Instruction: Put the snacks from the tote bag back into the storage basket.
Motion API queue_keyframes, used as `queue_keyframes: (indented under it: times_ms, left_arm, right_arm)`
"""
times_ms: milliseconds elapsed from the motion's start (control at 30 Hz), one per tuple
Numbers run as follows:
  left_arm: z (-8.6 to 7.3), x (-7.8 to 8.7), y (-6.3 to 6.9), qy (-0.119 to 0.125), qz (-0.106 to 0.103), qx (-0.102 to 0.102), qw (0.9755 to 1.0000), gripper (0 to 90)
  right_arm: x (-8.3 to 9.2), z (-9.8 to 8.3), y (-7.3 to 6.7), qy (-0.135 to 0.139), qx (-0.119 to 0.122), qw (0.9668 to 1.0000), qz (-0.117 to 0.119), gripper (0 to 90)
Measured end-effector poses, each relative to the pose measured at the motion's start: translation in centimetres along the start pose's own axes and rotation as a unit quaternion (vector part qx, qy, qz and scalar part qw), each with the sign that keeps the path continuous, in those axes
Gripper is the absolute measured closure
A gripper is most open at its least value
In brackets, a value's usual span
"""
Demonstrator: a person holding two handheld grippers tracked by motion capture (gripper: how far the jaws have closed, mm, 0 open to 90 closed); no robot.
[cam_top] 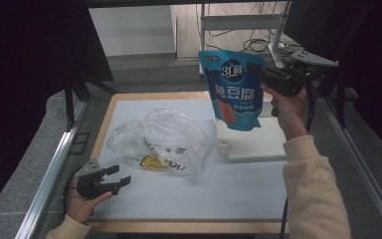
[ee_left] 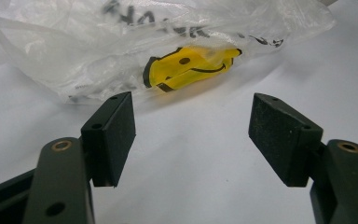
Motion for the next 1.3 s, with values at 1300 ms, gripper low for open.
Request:
queue_keyframes:
  times_ms: [1300]
  left_arm:
    - [0.0, -0.2, -0.2, -0.006, 0.007, 0.004, 0.9999, 31.7]
  right_arm:
    - [-3.9, -7.2, 7.0, -0.048, -0.043, 0.9979, -0.002, 88.0]
Point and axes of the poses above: each handheld gripper's, and its own axes: x roughly backward along the jaws, z roughly out of its top, y roughly to its right, the point moved 3 cm from there along -x, roughly forward along the jaws, and after that the axes turned 7 degrees about -y, right-handed, at the moved point
